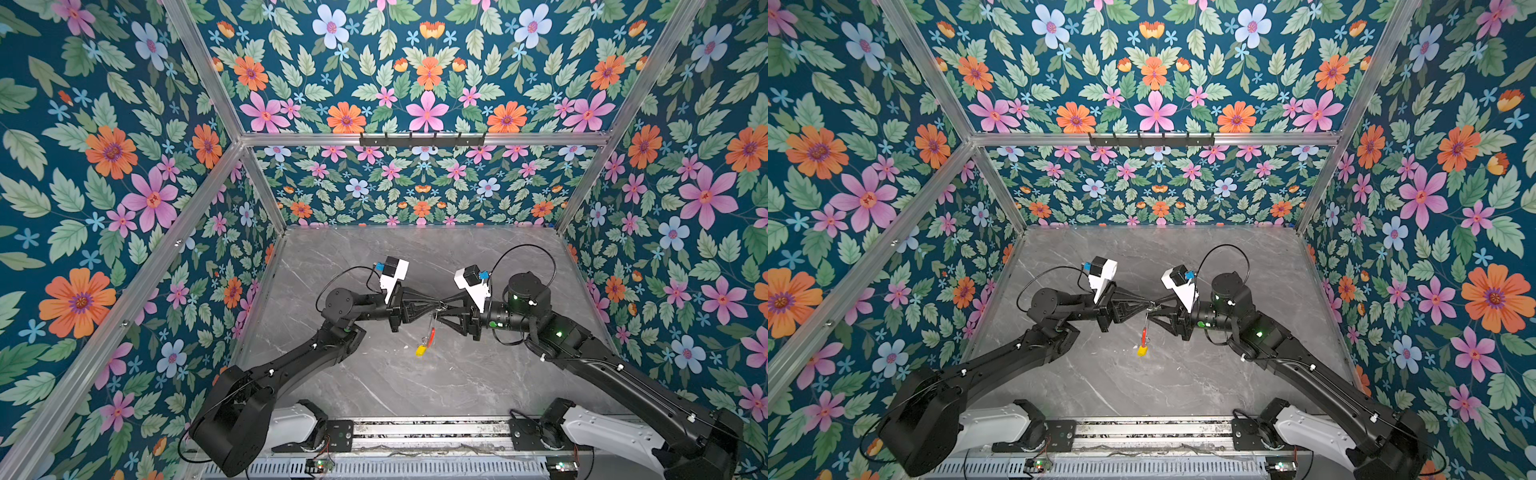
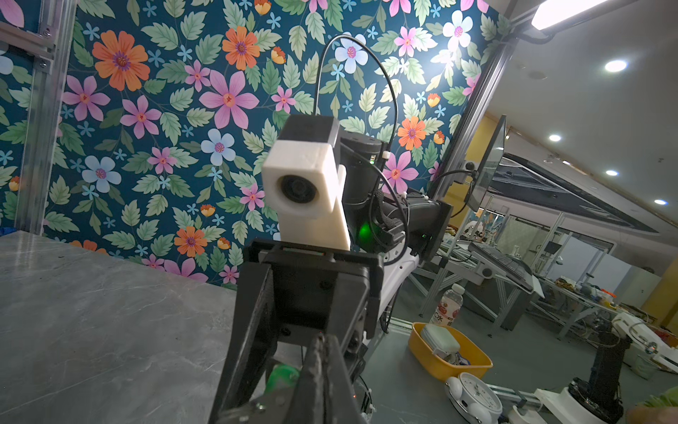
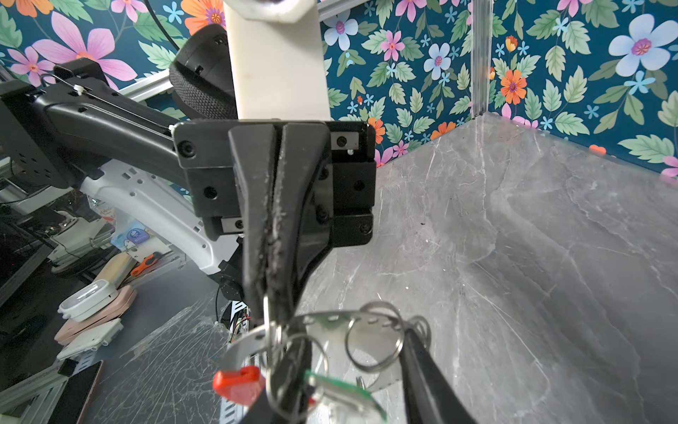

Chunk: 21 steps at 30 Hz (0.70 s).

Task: Remove the keys from the keyring

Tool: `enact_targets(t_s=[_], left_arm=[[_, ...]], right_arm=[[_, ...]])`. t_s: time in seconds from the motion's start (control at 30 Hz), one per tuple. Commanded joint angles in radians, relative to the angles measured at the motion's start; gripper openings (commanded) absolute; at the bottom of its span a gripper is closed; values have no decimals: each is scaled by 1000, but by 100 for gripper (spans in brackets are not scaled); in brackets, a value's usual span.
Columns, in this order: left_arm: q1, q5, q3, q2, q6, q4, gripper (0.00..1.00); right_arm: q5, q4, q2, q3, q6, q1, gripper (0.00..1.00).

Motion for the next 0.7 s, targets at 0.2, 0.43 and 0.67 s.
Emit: enact_targets(t_s=[0.2, 0.43, 0.67], left_arm=[[2, -28, -5, -13, 6, 51, 0], [1, -40, -9, -14, -1, 80, 0], [1, -36, -8, -11, -4, 94, 0]], right_arm=[[20, -12, 6, 6, -19, 9, 30], [-17, -23, 23, 10, -29, 19, 22], [-35, -38, 42, 17, -38, 27, 18]])
